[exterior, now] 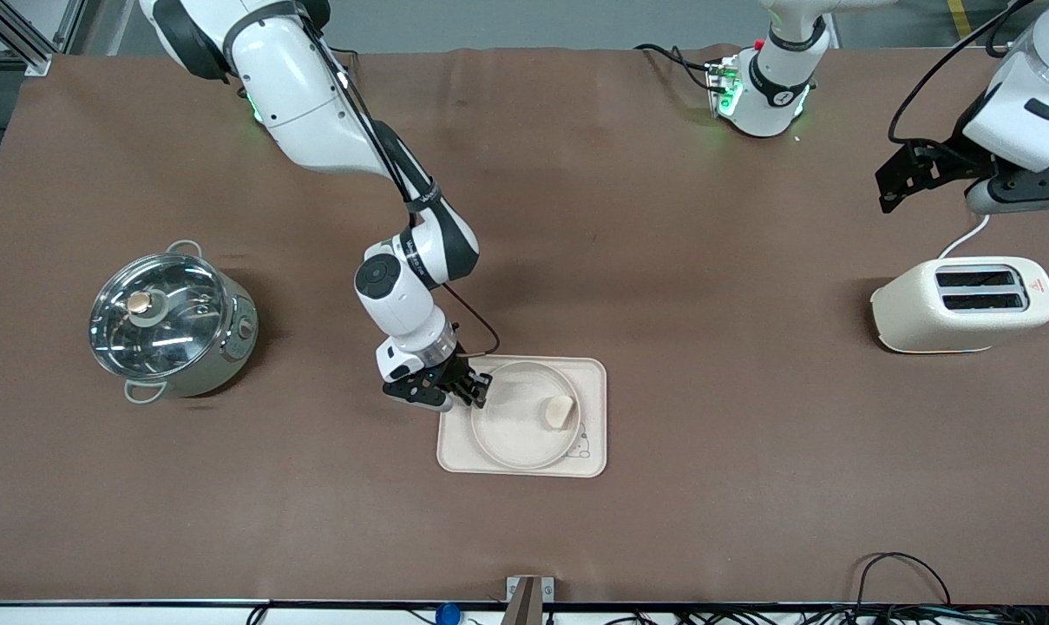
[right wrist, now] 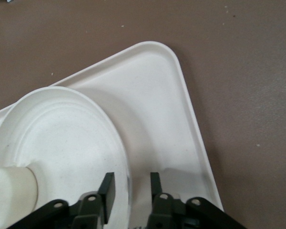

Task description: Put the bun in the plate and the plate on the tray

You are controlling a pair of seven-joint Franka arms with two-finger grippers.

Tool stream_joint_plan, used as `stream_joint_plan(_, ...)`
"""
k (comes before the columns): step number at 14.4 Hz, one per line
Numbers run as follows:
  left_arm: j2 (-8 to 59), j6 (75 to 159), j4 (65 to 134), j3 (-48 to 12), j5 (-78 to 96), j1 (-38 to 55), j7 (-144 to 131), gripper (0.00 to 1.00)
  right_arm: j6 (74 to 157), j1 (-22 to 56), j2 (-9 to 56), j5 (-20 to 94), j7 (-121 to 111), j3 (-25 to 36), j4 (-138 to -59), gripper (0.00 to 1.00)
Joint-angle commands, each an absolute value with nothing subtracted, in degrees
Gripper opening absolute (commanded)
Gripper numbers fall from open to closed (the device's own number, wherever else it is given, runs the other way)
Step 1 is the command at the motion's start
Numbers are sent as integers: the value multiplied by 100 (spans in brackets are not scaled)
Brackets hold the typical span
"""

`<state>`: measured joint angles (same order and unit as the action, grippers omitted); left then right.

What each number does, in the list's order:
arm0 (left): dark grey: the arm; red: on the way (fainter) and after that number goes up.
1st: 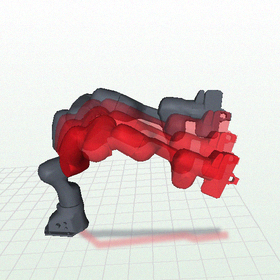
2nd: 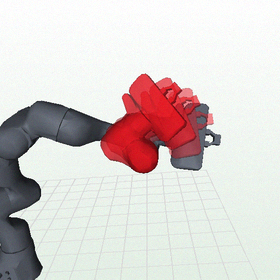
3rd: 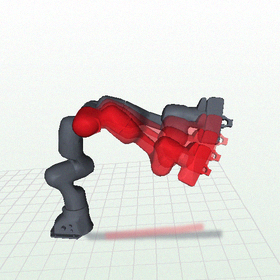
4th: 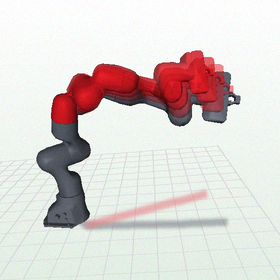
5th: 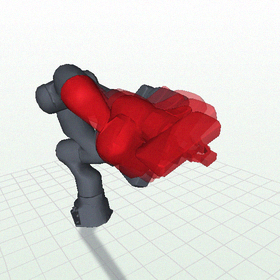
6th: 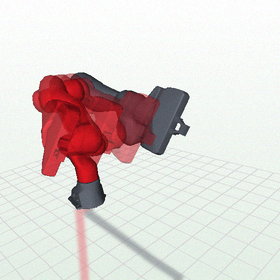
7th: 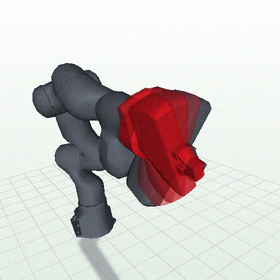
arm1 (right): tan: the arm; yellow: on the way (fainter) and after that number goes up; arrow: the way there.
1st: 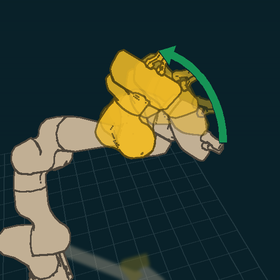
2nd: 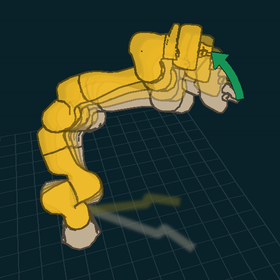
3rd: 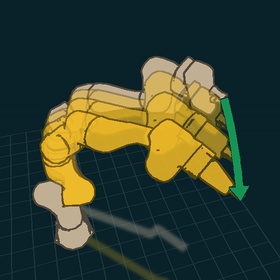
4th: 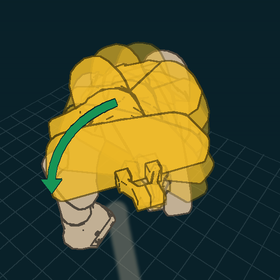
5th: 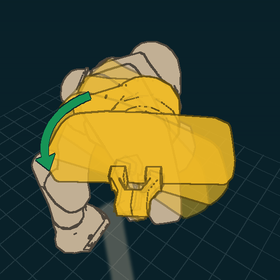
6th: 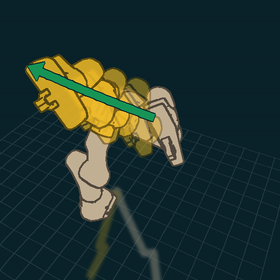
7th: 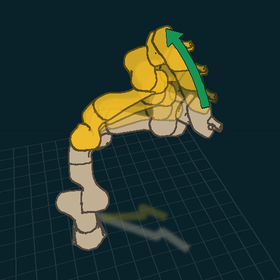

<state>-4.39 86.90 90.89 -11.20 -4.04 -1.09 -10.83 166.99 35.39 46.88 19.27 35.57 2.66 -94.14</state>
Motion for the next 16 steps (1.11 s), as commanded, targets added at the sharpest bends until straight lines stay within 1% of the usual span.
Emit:
stream_joint_plan(1, -624, 8719, 9273, -1011, -316, -79, -835, 100, 17077, 3585, 4597, 2013, 3507, 237, -9721, 89)
stream_joint_plan(2, -607, 8710, 9255, -1011, -325, -79, -835, 100, 17077, 3621, 4544, 2013, 3498, 237, -9712, 96)
stream_joint_plan(3, -589, 8701, 9229, -1019, -325, -70, -835, 100, 17042, 3621, 4440, 2013, 3498, 237, -9721, 100)
stream_joint_plan(5, -563, 8701, 9211, -1037, -325, -62, -835, 100, 16841, 3595, 4185, 2021, 3507, 229, -9773, 100)
stream_joint_plan(7, -563, 8701, 9211, -1063, -325, -62, -835, 100, 16324, 3464, 3825, 2021, 3481, 255, -9826, 100)
stream_joint_plan(9, -545, 8701, 9211, -1072, -299, -62, -826, 100, 15552, 3113, 3377, 2004, 3201, 264, -9844, 100)
stream_joint_plan(11, -554, 8692, 9211, -1072, -203, -79, -817, 100, 14384, 2709, 2868, 2013, 2805, 264, -9826, 100)
stream_joint_plan(12, -554, 8684, 9211, -1064, -133, -97, -809, 100, 13987, 2498, 2630, 2004, 2682, 272, -9835, 100)
stream_joint_plan(16, -554, 8631, 9211, -1055, -79, -97, -756, 100, 12195, 1330, 1646, 1995, 1155, 272, -9844, 100)
